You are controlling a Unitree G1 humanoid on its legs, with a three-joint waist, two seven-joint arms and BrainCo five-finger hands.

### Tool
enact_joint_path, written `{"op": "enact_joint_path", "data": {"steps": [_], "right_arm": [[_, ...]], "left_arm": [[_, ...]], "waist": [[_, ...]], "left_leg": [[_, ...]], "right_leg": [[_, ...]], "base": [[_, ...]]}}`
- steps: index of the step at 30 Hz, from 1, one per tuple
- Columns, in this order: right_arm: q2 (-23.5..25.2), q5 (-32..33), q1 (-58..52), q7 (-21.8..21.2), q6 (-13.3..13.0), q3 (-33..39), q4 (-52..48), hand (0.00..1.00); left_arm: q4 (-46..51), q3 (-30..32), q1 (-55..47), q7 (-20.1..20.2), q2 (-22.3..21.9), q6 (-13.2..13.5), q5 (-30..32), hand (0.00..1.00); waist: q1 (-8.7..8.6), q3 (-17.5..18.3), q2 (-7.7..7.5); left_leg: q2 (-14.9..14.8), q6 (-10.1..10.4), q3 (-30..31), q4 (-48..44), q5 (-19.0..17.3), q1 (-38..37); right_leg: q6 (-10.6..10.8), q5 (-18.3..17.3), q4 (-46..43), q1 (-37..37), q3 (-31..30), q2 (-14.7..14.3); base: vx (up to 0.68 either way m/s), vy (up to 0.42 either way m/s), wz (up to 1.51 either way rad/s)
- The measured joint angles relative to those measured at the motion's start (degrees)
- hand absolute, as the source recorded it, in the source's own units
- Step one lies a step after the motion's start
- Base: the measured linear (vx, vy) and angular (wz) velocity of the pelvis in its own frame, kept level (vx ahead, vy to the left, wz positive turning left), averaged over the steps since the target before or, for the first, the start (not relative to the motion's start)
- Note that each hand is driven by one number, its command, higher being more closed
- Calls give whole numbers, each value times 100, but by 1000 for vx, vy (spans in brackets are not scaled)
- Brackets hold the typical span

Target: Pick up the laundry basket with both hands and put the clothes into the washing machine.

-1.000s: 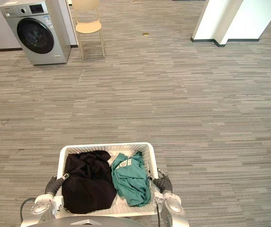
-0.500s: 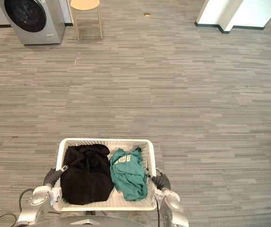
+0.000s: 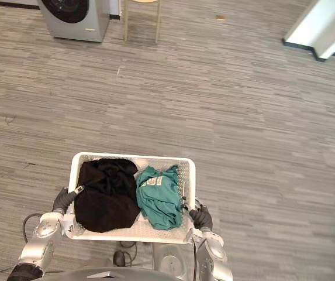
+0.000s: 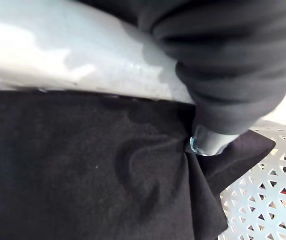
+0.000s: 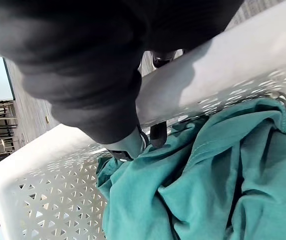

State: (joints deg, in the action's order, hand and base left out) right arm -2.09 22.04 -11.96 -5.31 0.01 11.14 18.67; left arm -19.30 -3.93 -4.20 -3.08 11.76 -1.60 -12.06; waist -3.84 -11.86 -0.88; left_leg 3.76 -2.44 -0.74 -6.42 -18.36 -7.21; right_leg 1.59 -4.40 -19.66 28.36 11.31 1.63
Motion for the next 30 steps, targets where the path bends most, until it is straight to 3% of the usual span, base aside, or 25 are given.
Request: {"op": "enact_joint_path", "data": {"steps": [1,3,4,5,6,7,9,10,12,13,14,15,16,17,18,19,20,21,22,23,24,25,27,28,30], "right_arm": [[9,26,-80,36,-13,2,-97,100],[82,25,-146,48,-5,40,-180,100],[-108,25,-98,48,35,96,-235,100],[-213,36,-123,31,76,44,-275,100],[-278,43,-128,34,123,-22,-302,100],[-348,47,-162,35,196,-89,-316,100],[-404,32,-307,43,273,-103,-319,100],[-453,25,-312,43,272,-137,-320,100],[-542,39,-218,41,260,-157,-359,100],[-566,29,-68,43,251,-155,-374,100],[-601,2,72,29,235,-160,-350,100],[-644,-3,106,17,212,-164,-302,100],[-764,-6,121,9,139,-203,-58,100],[-794,-12,142,-7,148,-225,71,100],[-664,-60,167,-25,163,-218,337,100],[-535,-136,119,-39,172,-195,524,100],[-471,-178,93,-39,182,-187,560,100],[-344,-217,-11,-88,176,-129,641,100],[-291,-218,-41,-94,174,-107,706,100],[-238,-224,-68,-95,193,-105,706,100],[-235,-227,-82,-97,206,-105,689,100],[-256,-225,-178,-123,215,-114,599,100],[-286,-223,-399,-209,164,-176,-16,100],[-268,-216,-484,-217,140,-180,-252,100],[-177,-215,-572,-205,149,-72,-357,100]], "left_arm": [[-7,-30,30,-2,-38,3,44,100],[-33,-29,-10,4,-87,7,51,100],[-87,50,-26,8,-360,-13,116,100],[-57,102,-148,27,-403,-16,115,100],[-33,144,-232,42,-437,-15,115,100],[-24,189,-397,81,-560,-37,112,100],[4,206,-654,96,-602,-61,110,100],[37,208,-744,100,-623,-61,110,100],[490,218,-839,147,-626,59,107,100],[495,290,-855,146,-635,70,103,100],[495,368,-898,147,-686,69,97,100],[509,395,-899,157,-736,69,97,100],[505,375,-972,182,-818,69,103,100],[492,374,-1030,184,-838,66,108,100],[347,408,-1093,182,-770,102,109,100],[246,409,-987,169,-702,33,157,100],[220,406,-984,172,-625,3,166,100],[214,377,-987,185,-510,-53,169,100],[202,334,-977,186,-500,-88,174,100],[193,263,-935,173,-435,-152,174,100],[193,265,-963,158,-446,-198,174,100],[200,244,-998,125,-470,-244,175,100],[385,239,-985,79,-490,-245,156,100],[556,242,-887,77,-486,-201,145,100],[555,166,-655,80,-439,-169,157,100]], "waist": [[-61,22,45],[-196,92,-33],[-239,125,363],[-194,124,464],[-114,87,534],[5,49,642],[216,-51,567],[284,-76,516],[491,-87,442],[547,-74,439],[599,-23,517],[641,31,598],[730,221,773],[757,266,797],[791,415,570],[725,575,195],[645,600,-1],[498,566,-304],[453,556,-358],[417,479,-408],[414,400,-365],[374,293,-199],[336,262,22],[269,267,95],[171,297,149]], "left_leg": [[-84,501,67,-96,-122,-304],[-90,785,64,-859,-289,-394],[-523,1076,-37,-2596,-217,115],[-690,1265,-132,-3826,528,616],[-842,1305,-150,-4533,1197,896],[-1094,1252,-184,-5869,1431,1423],[-1247,794,-337,-6902,1104,2122],[-1253,672,-438,-6835,979,2305],[-1321,477,-887,-5689,620,2990],[-1301,476,-1089,-4333,623,3202],[-1235,660,-1136,-2391,907,3187],[-1217,792,-1031,-1565,1113,3177],[-1222,1010,-747,-749,1348,3318],[-1210,997,-698,-647,1375,3328],[-928,565,-665,-933,2224,3266],[-601,214,-711,-1215,2342,3214],[-450,144,-828,-1428,2123,3140],[-181,43,-912,-1709,1575,2787],[-132,-5,-899,-1734,1410,2598],[-85,-41,-909,-1714,1119,2111],[-90,-47,-910,-1624,1007,1765],[-139,-93,-868,-1348,898,1128],[-253,-66,-807,-906,747,433],[-319,46,-643,-735,570,153],[-406,175,-376,-707,258,-61]], "right_leg": [[-257,344,199,59,-45,-72],[-701,726,20,-65,-76,-51],[-830,374,-478,-303,135,-246],[-814,47,-522,-545,74,-377],[-832,-84,-488,-757,10,-492],[-874,-294,-287,-1318,-125,-730],[-968,-474,278,-2512,-484,-847],[-972,-476,465,-2839,-631,-824],[-990,-488,921,-3540,-1073,-693],[-1008,-529,1063,-3798,-1256,-590],[-932,-607,1104,-3987,-1351,-508],[-922,-655,1100,-4056,-1429,-507],[-675,-880,999,-4104,-1656,-566],[-563,-1072,880,-4187,-1745,-534],[-404,-1533,308,-4189,-1920,-264],[-198,-1662,-922,-3779,-1964,90],[5,-1490,-1606,-3541,-2009,236],[335,-190,-3174,-2988,-2001,425],[496,509,-3718,-2779,-2023,447],[364,471,-4898,-2247,-1958,453],[236,226,-5356,-2000,-1917,406],[31,-233,-5666,-1610,-1690,319],[-9,-711,-5148,-904,-1344,181],[0,-895,-4349,-507,-1024,263],[105,-800,-2172,-403,-733,462]], "base": [[946,-136,78],[821,-150,83],[867,-187,47],[867,-187,11],[918,-191,-38],[881,-162,-59],[922,-143,-47],[737,-60,-59],[748,-4,-82],[763,72,-108],[744,97,-113],[753,169,-122],[622,196,-98],[819,304,-117],[839,326,-76],[854,311,-51],[1018,284,-5],[842,187,11],[955,173,4],[578,82,-12],[670,98,-25],[725,86,-26],[627,36,1],[548,-71,56],[589,-145,74]]}}
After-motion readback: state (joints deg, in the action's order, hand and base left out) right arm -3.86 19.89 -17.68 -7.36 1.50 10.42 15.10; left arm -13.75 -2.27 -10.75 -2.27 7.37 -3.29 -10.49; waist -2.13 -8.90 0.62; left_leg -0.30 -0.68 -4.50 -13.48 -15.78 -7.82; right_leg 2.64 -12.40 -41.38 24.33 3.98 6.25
